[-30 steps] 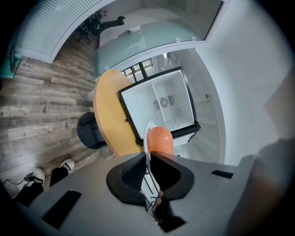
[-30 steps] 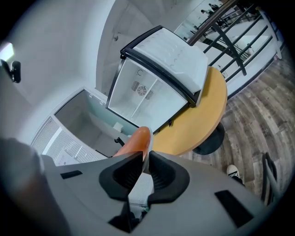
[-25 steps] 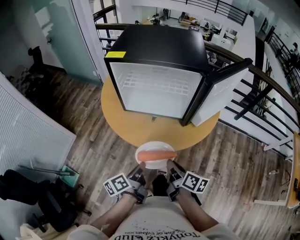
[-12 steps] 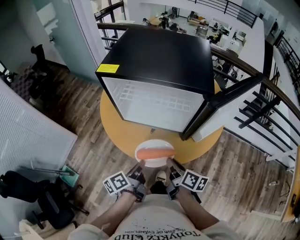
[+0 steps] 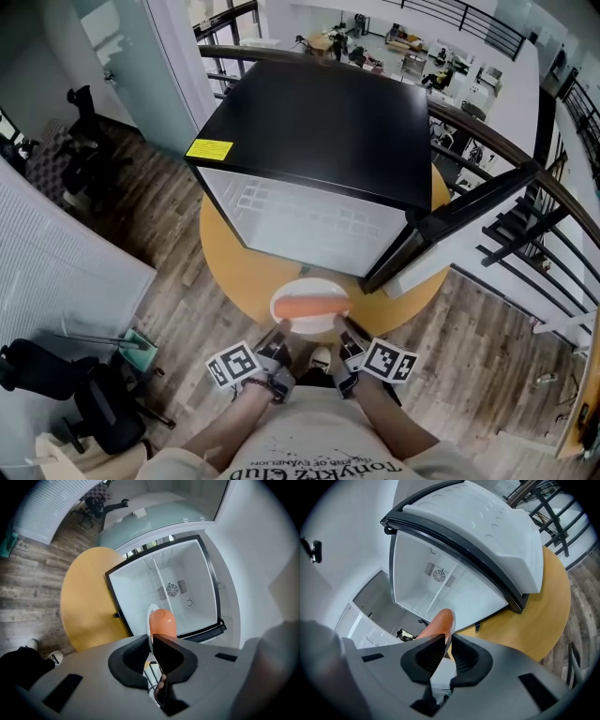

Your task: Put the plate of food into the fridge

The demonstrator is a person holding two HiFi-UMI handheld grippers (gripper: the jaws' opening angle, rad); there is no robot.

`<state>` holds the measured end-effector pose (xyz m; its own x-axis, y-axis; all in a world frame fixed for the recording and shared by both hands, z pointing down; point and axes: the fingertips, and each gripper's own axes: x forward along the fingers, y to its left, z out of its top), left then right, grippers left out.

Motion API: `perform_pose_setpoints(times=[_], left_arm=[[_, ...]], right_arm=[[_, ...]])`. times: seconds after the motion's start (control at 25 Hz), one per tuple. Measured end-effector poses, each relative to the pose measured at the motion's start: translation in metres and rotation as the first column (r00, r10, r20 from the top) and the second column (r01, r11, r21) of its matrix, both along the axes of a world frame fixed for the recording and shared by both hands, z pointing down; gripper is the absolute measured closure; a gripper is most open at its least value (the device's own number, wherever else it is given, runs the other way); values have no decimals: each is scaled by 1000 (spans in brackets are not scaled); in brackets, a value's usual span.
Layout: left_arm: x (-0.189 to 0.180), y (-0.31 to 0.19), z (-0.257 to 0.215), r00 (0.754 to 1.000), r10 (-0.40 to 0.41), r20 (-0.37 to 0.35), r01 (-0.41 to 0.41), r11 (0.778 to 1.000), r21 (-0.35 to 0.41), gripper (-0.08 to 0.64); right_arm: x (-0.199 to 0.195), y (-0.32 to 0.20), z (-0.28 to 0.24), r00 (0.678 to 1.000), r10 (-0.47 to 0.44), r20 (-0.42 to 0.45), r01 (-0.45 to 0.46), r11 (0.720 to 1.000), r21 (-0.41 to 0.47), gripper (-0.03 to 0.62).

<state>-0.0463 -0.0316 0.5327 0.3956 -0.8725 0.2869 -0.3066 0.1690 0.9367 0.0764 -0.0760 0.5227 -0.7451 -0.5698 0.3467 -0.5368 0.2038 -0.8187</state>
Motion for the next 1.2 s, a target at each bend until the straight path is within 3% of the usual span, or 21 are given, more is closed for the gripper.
perform_pose_setpoints(times=[0.56,1.2], left_arm=[[-22,-28,5,995,98,16,-98,995,-22,515],[-37,-72,24,987,155,35,-154,988,-21,515]], right_arm=[[-18,-17,7,995,95,3,-95,995,-20,531],[-30,-50,27,985,167,-33,-167,986,-11,531]])
